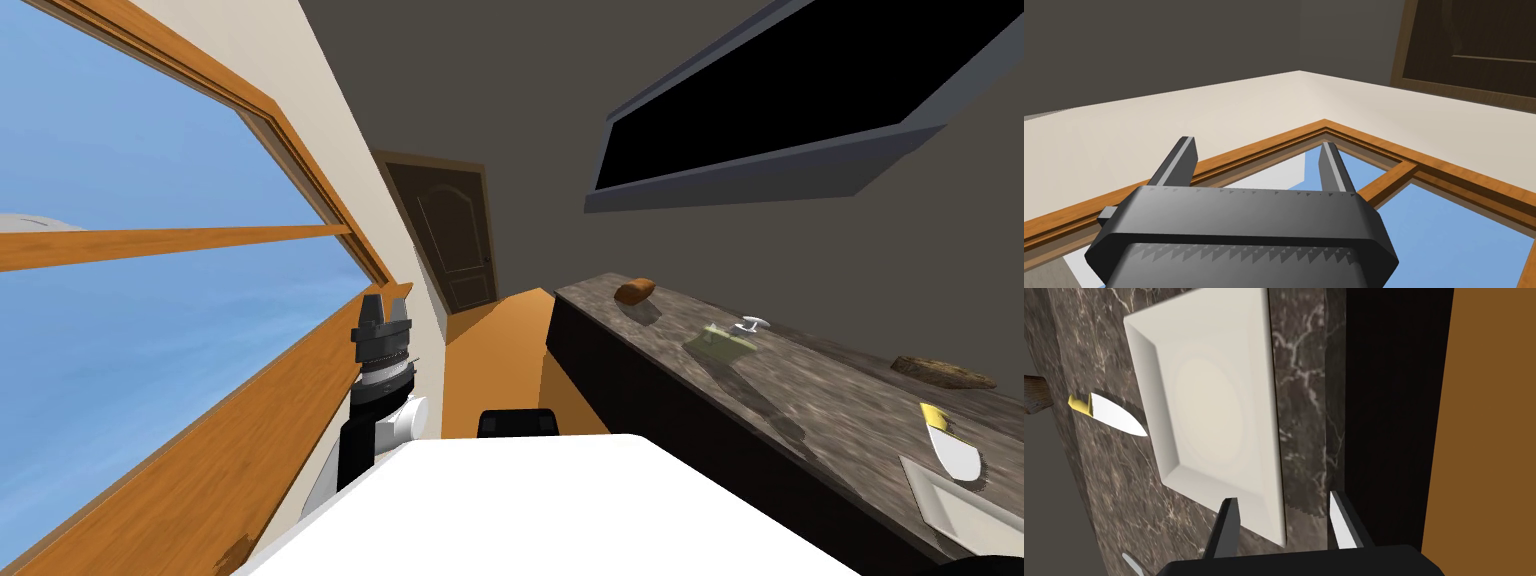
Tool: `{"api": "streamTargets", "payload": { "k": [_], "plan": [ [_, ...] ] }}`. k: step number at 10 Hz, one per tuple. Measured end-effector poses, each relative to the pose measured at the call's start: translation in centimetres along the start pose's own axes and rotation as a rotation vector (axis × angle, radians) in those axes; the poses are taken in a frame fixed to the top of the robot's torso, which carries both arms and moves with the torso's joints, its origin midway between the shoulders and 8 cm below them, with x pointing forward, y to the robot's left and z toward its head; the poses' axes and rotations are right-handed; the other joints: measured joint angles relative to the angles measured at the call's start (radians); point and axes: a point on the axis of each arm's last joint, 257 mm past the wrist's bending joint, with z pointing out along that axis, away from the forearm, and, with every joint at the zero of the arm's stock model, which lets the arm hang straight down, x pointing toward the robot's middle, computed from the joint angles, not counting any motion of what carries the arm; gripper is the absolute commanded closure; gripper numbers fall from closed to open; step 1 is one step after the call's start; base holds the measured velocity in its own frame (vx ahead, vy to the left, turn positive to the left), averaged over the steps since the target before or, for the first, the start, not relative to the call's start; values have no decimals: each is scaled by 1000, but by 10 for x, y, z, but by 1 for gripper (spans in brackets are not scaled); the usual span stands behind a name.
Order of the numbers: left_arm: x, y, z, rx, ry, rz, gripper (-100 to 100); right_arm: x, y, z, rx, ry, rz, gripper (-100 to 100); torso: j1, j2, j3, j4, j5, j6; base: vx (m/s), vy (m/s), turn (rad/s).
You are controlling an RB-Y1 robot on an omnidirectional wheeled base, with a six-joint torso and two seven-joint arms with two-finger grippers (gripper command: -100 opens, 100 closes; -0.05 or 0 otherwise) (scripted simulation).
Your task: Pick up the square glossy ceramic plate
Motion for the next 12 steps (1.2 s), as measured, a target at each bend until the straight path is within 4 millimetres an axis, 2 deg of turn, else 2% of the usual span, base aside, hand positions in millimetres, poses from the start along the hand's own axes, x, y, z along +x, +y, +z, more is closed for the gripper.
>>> {"api": "streamTargets", "payload": {
  "k": [3, 5, 6, 7, 9, 10, 12],
  "plan": [
    [0, 0, 0, 0, 0, 0, 0, 0, 0, 0, 0, 0, 0, 100, 1, 0, 0, 0, 0, 0, 0, 0, 0],
    [0, 0, 0, 0, 0, 0, 0, 0, 0, 0, 0, 0, 0, -100, 1, 0, 0, 0, 0, 0, 0, 0, 0],
    [0, 0, 0, 0, 0, 0, 0, 0, 0, 0, 0, 0, 0, 0, 1, 0, 0, 0, 0, 0, 0, 0, 0],
    [0, 0, 0, 0, 0, 0, 0, 0, 0, 0, 0, 0, 0, -100, 1, 0, 0, 0, 0, 0, 13, -58, 77],
    [0, 0, 0, 0, 0, 0, 0, 3, 16, 5, -3, 7, 10, -100, -6, 0, 0, 0, -1, 0, -4, -83, 52],
    [0, 0, 0, 0, 0, 0, 0, 4, 16, 5, -2, 9, 9, 100, -3, 0, 0, 0, -1, 0, 0, 0, 0],
    [0, 0, 0, 0, 0, 0, 0, 2, 30, 6, -27, 1, 13, 100, -5, -1, 0, 0, 7, -2, -2, 18, -8]
  ]
}}
